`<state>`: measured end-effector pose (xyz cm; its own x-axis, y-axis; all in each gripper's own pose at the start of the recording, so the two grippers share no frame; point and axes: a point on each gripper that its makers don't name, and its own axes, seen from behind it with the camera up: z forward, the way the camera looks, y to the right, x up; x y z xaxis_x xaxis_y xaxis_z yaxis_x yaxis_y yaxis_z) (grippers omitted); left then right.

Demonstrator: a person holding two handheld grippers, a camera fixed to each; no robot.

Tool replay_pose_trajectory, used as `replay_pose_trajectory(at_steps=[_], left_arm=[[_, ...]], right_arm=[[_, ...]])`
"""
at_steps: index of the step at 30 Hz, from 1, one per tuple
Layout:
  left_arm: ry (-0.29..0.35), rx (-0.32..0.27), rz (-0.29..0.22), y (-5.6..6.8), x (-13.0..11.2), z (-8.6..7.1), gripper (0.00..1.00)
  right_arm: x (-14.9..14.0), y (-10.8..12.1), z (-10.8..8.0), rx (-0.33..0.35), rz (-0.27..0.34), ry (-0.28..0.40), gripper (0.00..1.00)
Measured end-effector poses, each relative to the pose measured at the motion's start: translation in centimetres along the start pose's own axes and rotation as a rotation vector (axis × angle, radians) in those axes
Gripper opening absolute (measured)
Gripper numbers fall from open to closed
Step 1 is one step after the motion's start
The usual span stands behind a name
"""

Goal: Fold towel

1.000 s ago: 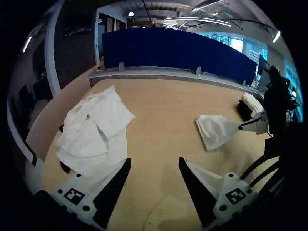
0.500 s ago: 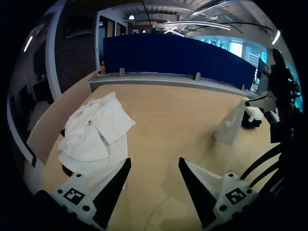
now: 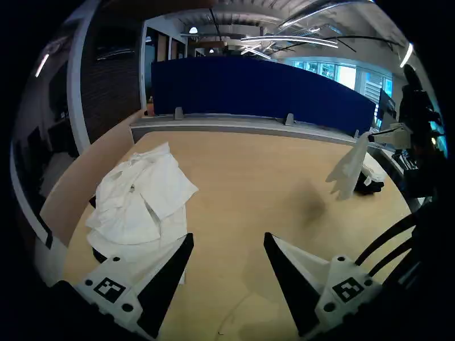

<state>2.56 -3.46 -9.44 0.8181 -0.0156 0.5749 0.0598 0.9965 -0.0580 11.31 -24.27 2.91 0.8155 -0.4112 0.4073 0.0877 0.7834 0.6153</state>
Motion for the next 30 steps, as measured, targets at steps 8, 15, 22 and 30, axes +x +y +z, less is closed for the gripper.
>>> replay_pose_trajectory(at_steps=[8, 15, 22, 30], left_arm=[[0.002, 0.004, -0.003, -0.2, -0.1, -0.5, 0.92], [0.003, 0.01, -0.009, -0.4, -0.1, -0.8, 0.92], [0.003, 0.017, -0.018, -0.3, -0.3, -1.1, 0.92], [0.001, 0.029, -0.012, -0.1, -0.5, -1.5, 0.92]], right_arm=[[1.0, 1.3, -0.7, -0.01, 0.024, 0.019, 0.01], [2.6, 4.0, -1.7, -0.033, 0.034, 0.035, 0.01], [4.4, 8.0, -2.3, -0.066, 0.035, 0.043, 0.01], [5.4, 12.7, -2.1, -0.105, 0.034, 0.035, 0.01]])
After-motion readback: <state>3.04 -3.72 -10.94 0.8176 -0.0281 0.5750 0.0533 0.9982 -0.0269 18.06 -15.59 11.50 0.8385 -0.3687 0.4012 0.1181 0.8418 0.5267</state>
